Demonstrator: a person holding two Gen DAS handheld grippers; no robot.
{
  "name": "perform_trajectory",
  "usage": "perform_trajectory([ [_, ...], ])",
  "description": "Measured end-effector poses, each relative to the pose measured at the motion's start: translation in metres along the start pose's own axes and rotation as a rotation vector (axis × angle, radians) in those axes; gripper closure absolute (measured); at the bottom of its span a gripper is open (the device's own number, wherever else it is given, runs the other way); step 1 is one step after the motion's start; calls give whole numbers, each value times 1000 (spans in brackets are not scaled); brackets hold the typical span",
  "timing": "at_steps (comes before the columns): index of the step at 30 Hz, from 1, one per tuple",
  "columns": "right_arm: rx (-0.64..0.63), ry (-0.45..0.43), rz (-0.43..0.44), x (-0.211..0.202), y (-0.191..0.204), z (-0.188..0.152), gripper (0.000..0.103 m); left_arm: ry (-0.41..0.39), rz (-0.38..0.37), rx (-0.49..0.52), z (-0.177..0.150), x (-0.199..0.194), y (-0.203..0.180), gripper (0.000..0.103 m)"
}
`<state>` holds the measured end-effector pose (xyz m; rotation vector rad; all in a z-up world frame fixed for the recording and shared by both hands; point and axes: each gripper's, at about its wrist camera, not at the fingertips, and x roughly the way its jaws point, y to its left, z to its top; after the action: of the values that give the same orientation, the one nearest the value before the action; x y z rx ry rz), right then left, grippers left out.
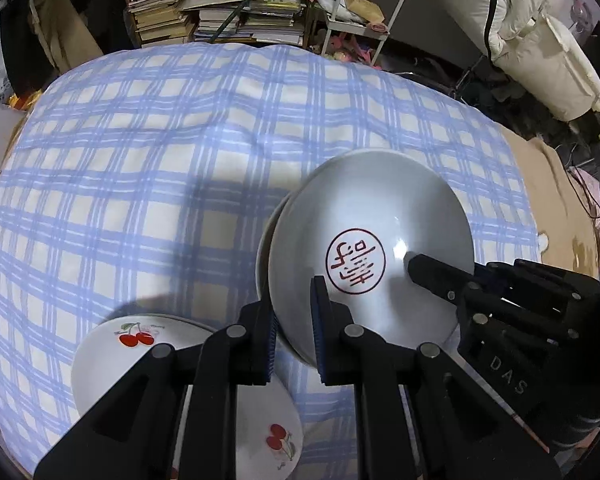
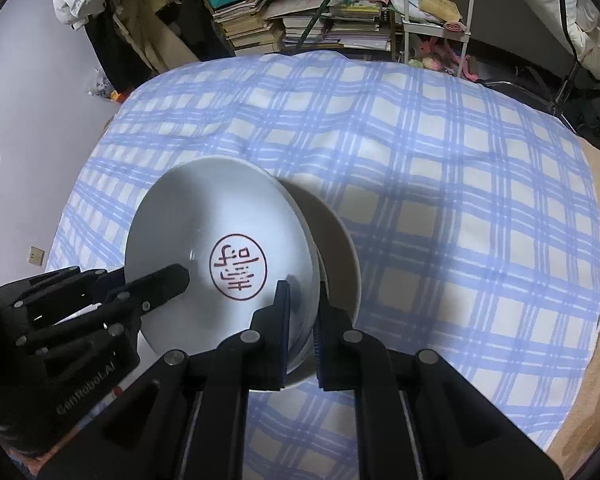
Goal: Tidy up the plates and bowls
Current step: 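Lift the red-banded bowl with both tools and lower it onto the white bowls, then open both tools and withdraw them from the bowl stack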
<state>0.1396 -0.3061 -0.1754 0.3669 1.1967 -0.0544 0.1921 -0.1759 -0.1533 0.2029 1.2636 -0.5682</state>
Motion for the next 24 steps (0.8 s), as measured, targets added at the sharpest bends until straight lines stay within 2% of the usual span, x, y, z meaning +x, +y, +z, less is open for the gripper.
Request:
perform_trajectory([
  [6, -47, -11, -37, 3, 10, -6, 91, 3, -15, -11, -4, 2, 7, 89],
  [10, -75, -15, -79, 3, 16, -9, 90, -1, 13, 32, -10, 2, 2, 89],
  [15, -105, -24, -119, 1, 21, -8, 87, -4, 9, 48, -11, 1, 2, 87],
  [20, -101, -44, -122, 1, 20, -5, 86, 2, -10, 36, -11, 0, 6, 87],
  [24, -103, -71, -115, -3, 21, -4, 86, -1, 12, 54, -11, -2, 5, 87],
])
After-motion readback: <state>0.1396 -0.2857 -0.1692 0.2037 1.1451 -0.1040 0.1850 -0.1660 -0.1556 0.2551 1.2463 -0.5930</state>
